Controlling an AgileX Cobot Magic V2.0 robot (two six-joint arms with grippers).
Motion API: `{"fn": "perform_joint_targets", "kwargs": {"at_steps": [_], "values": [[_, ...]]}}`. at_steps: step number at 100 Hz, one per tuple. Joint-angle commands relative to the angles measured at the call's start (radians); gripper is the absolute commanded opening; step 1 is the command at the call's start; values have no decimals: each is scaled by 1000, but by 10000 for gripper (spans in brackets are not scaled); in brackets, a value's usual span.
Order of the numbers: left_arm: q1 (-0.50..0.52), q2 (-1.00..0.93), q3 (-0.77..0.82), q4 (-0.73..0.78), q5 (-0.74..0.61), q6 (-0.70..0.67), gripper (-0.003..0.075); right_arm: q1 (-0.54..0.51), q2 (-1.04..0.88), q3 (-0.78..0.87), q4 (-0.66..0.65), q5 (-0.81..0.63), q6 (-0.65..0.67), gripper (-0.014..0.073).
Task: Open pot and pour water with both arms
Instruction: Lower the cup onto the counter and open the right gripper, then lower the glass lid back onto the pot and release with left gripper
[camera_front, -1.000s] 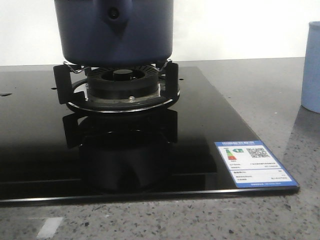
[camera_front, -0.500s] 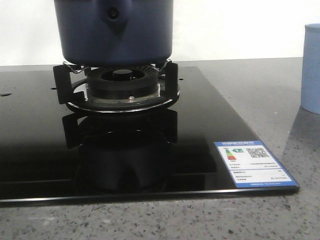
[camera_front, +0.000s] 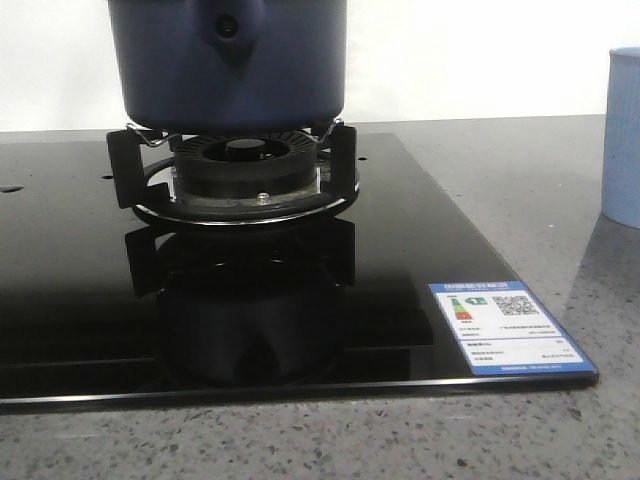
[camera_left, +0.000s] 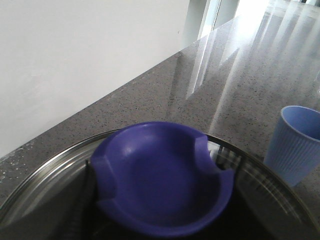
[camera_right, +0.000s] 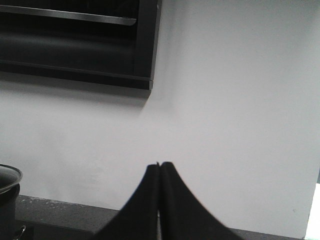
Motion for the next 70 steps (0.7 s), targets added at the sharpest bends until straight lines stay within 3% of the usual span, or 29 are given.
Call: {"fn": "perform_joint_targets", "kwargs": {"at_steps": [1, 13, 20, 70], "values": [[-10, -38, -32, -53, 40, -2, 308, -5, 3, -37, 7, -43, 1, -67], [-10, -38, -32, -49, 52, -2, 482, -5, 3, -37, 7, -29, 1, -67], [-10, -40, -32, -49, 59, -2, 534, -5, 3, -37, 7, -26, 1, -67], [-10, -142, -74, -78, 80, -18, 535, -5, 3, -37, 7, -23, 3, -67]]}}
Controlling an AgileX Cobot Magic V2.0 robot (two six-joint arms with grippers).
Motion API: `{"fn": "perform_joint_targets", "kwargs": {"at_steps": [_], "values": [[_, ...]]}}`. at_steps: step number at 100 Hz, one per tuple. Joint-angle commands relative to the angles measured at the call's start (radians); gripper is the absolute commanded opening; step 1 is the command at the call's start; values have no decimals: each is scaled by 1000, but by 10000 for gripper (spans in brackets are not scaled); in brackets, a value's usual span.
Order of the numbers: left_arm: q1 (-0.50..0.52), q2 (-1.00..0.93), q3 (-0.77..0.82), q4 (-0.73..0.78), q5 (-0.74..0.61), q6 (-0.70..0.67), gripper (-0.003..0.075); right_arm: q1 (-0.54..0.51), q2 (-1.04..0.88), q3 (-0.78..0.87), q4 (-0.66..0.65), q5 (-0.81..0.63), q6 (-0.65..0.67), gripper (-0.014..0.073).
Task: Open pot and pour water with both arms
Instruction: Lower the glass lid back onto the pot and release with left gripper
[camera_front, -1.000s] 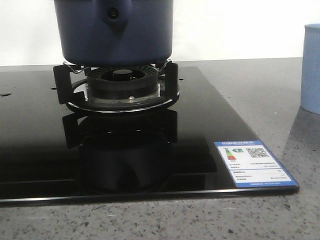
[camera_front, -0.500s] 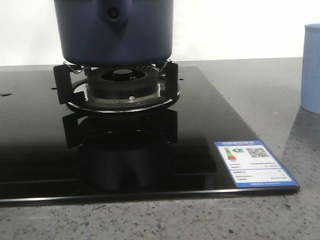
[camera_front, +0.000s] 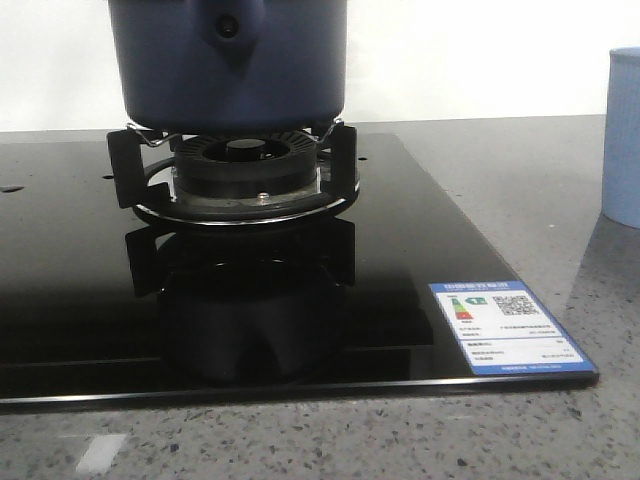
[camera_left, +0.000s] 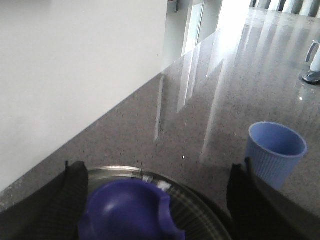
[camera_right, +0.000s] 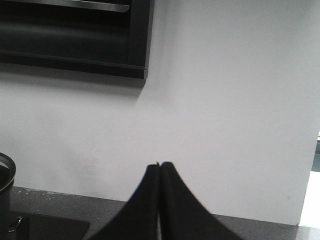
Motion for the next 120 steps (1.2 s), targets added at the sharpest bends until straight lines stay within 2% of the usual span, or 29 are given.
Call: {"fn": "perform_joint_targets", "kwargs": {"at_steps": [1, 7, 12, 24, 32, 49, 61, 69, 83, 99, 120], "values": [[-6, -62, -48, -77, 26, -21, 534, -5, 3, -37, 5, -60, 3, -67], [0, -79, -64, -77, 28, -46, 517, -5, 3, -37, 5, -60, 3, -67], [9, -95, -73, -82, 27, -70, 469, -5, 3, -37, 5, -60, 3, -67], [46, -167, -83, -85, -20, -118, 242, -3, 3, -37, 5, -37, 3, -67], [82, -242, -81, -87, -67, -159, 160, 7, -4, -37, 5, 14, 3, -67], [175, -409, -40, -45, -112, -232, 152, 69, -45, -9, -14, 112, 0, -69], [175, -541, 71, 31, -137, -232, 146, 123, -104, 49, -48, 113, 0, -74], [142, -631, 203, 58, -171, -232, 130, 158, -142, 93, -48, 114, 0, -74], [82, -824, 472, 102, -306, -230, 114, 198, -208, 169, -44, 114, 0, -74], [85, -1041, 753, 108, -418, -230, 114, 209, -245, 221, -11, 114, 0, -74], [85, -1231, 948, 102, -495, -230, 105, 209, -245, 241, -11, 114, 0, -74]]}}
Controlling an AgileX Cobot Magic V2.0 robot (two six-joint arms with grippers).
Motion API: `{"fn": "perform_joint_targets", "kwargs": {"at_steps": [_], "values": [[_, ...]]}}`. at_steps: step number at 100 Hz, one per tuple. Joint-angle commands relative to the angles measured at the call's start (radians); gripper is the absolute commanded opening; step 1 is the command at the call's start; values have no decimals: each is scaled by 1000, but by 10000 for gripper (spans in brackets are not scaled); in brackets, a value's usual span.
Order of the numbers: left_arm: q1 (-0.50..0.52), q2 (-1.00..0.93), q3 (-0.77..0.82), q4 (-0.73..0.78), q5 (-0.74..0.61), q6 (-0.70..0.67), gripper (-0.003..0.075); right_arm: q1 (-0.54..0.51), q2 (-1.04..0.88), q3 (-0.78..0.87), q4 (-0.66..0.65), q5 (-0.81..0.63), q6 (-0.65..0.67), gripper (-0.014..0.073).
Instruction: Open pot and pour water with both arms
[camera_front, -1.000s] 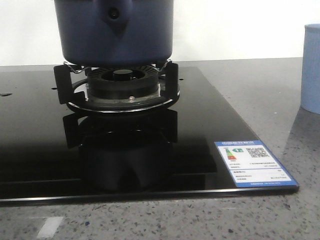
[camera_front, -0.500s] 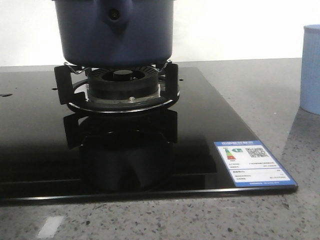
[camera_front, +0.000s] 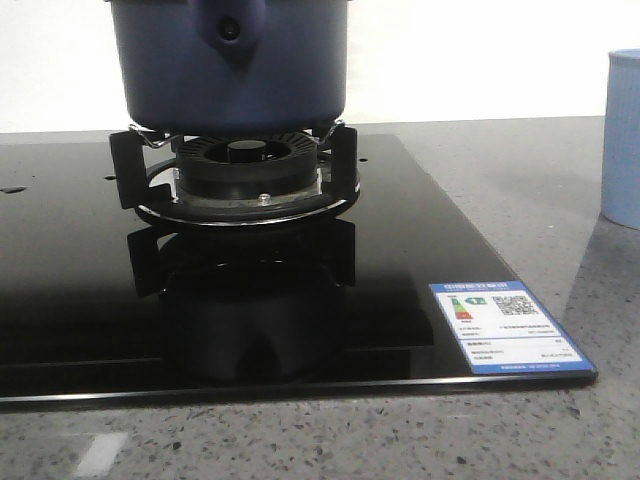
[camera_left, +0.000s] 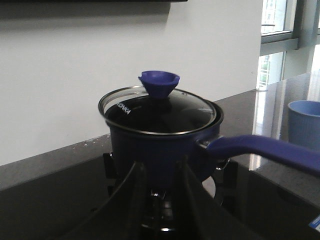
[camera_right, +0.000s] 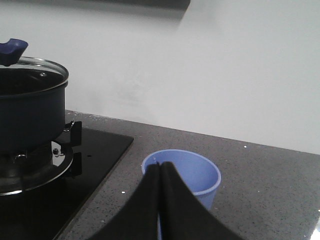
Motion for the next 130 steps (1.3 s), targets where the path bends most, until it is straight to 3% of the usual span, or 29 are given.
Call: {"fn": "perform_joint_targets", "kwargs": {"at_steps": [1, 23, 71, 88, 95, 104, 121, 130], "values": [[-5, -49, 21, -52, -56, -9, 102, 1, 7, -23, 1, -64, -2, -74], [-5, -90, 56, -51, -61, -9, -19, 1, 7, -23, 1, -66, -2, -74], [-5, -90, 63, -48, -61, -7, -19, 1, 7, -23, 1, -66, -2, -74], [-5, -90, 82, 11, -193, 22, -19, 1, 7, -23, 1, -66, -2, -74], [-5, -88, 91, 102, -211, 13, -19, 1, 7, -23, 1, -66, -2, -74], [0, -98, 91, 368, -225, -176, -19, 1, 7, -23, 1, -66, -2, -74], [9, -167, 153, 1047, -320, -904, -19, 1, 7, -23, 1, -66, -2, -74], [9, -230, 221, 1307, -404, -1144, -19, 1, 7, -23, 1, -66, -2, -74]]}}
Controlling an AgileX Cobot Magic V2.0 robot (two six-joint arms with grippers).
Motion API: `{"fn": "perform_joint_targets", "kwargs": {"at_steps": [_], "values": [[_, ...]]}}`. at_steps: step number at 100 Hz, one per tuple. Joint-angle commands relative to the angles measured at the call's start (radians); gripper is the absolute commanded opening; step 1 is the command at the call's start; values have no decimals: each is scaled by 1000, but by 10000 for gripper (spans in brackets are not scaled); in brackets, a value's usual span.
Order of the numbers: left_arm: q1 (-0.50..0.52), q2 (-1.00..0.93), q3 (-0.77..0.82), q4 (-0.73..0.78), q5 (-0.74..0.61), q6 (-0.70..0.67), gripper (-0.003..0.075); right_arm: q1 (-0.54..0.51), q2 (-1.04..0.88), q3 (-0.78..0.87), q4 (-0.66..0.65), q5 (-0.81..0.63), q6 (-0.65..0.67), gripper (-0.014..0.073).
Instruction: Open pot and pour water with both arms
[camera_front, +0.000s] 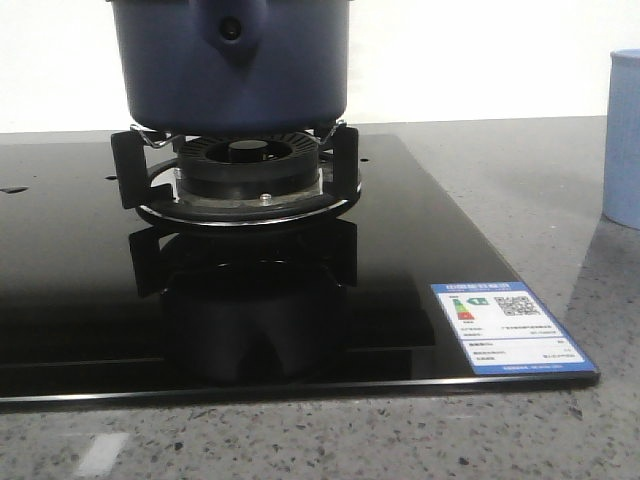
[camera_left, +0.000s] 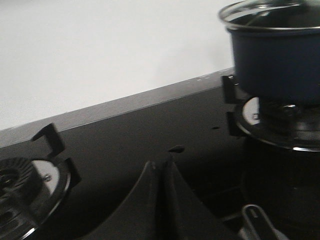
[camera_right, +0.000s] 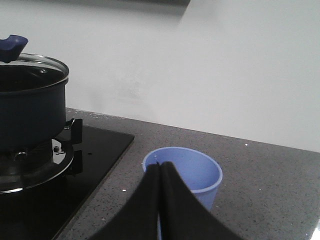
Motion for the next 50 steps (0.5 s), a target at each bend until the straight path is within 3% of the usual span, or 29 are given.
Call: {"fn": "perform_joint_targets", "kwargs": {"at_steps": [1, 18, 41, 50], "values": [[1, -41, 26, 257, -149, -281, -19, 1, 8, -29, 0, -66, -2, -74], [13, -176, 161, 296, -188, -378, -19, 1, 8, -29, 0, -66, -2, -74], [96, -202, 264, 286, -57, -431, -19, 1, 8, -29, 0, -66, -2, -74], [120, -202, 264, 286, 58, -431, -19, 1, 8, -29, 0, -66, -2, -74]]}}
